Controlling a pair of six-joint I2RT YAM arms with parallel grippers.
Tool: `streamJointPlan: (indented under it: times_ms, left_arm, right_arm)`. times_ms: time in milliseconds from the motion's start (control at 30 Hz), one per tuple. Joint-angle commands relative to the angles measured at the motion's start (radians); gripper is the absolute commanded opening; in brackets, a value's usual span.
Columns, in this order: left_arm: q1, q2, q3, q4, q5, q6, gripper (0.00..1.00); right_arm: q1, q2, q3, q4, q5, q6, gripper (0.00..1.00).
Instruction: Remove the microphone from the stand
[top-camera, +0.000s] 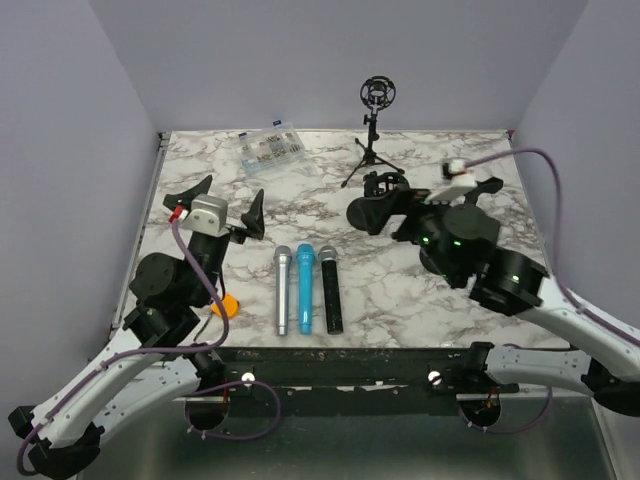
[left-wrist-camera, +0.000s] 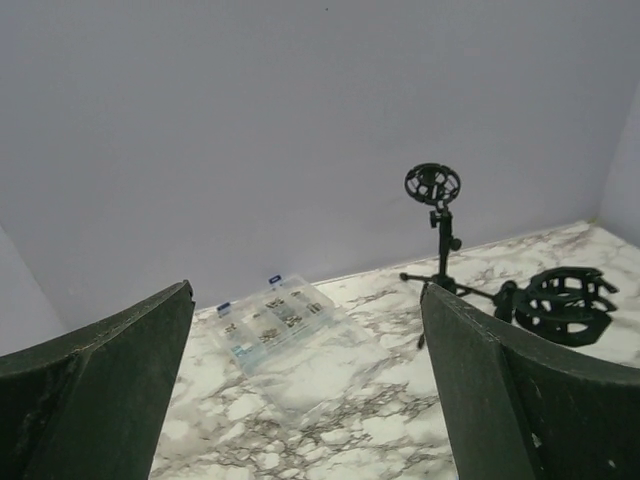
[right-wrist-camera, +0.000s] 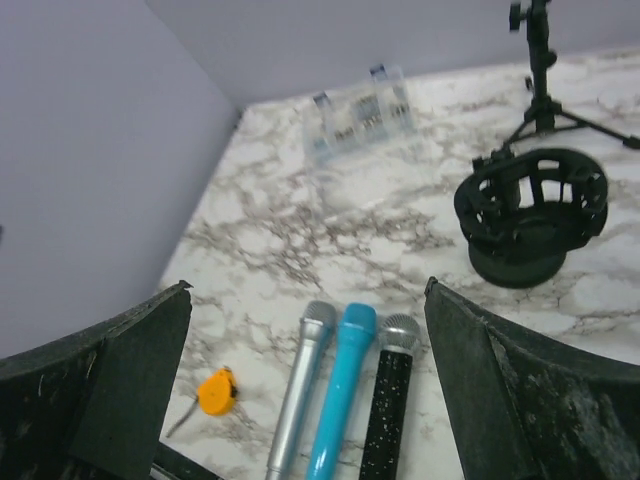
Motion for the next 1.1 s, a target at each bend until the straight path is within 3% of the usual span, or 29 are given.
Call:
streamJointPlan:
  times_ms: [0, 133, 367, 700, 1067]
  left_arm:
    - [-0.001, -0.089, 0.06, -0.11, 0.105, -0.21, 0.95]
    - [0.0, -0.208, 0.041, -0.16, 0.187, -0.38, 0.95]
    - [0.0, -0.389, -0.021, -0.255, 0.23, -0.514, 0.97]
    - [-0.001, -0.563, -0.051, -0.319, 0.249, -0.584, 0.98]
    - [-0.001, -0.59, -0.055, -0.313, 0.25, -0.599, 0.98]
  right_arm:
    - [0.003, -0.192, -0.045, 0.053, -0.019, -0.138, 1.0]
    - [0.003, -0.335, -0.069, 0.055, -0.04, -0.153, 1.0]
    - [0.003, -0.495, -0.143, 0.048, -0.037, -0.13, 1.0]
    - [0.003, -0.599, -0.138, 0.07, -0.103, -0.088, 1.0]
    - [0.003, -0.626, -0.149, 0.068, -0.079, -0.055, 1.0]
